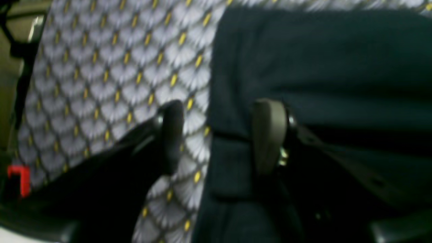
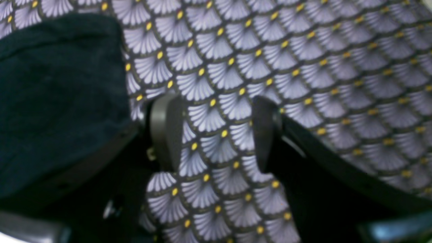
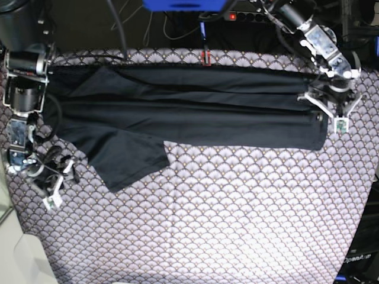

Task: Fold the T-shirt properly
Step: 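Move the right gripper to the sleeve end of the folded strip and grasp it, then fold the sleeve end inward with the right gripper and release it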

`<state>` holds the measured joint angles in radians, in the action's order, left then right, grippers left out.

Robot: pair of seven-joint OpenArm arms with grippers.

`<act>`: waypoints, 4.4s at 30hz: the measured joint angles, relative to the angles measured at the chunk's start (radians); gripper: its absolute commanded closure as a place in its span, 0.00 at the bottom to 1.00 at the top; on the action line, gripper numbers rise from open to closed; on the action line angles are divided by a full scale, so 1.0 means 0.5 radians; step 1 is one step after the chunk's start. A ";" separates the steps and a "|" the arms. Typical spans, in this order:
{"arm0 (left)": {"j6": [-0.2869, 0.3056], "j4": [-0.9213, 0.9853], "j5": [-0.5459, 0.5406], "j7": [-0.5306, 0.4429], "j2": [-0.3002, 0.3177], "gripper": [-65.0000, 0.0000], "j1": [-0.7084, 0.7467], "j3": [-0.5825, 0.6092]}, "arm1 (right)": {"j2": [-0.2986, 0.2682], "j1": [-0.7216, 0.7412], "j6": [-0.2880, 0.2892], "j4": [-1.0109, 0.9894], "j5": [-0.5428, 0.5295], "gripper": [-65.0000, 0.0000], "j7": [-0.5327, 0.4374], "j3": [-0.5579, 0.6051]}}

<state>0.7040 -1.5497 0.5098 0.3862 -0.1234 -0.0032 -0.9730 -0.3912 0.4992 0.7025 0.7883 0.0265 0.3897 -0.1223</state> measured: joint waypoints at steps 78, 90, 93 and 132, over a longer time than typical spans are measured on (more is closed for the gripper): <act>-0.002 -0.165 -0.009 -0.003 -0.018 0.50 -0.015 -0.147 | 0.280 -0.481 -0.008 1.048 0.005 1.00 0.326 0.208; -0.002 -0.166 0.004 -0.017 -0.014 0.50 -0.005 -0.156 | 0.228 -1.125 0.006 2.119 -0.011 1.00 0.594 0.159; -0.002 -0.166 -0.005 -0.009 0.012 0.50 -0.002 -0.157 | 0.225 -1.263 0.008 2.271 -0.005 1.00 0.577 0.103; -0.001 -0.154 -0.011 -0.017 0.105 0.50 0.073 -0.159 | 0.183 -1.947 0.001 2.279 -0.009 1.00 0.139 -0.203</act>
<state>0.7036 -1.6268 0.5045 0.3779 -0.0708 0.0334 -1.0523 -0.2996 -0.4744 0.7029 1.9278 0.0219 0.4591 -0.2237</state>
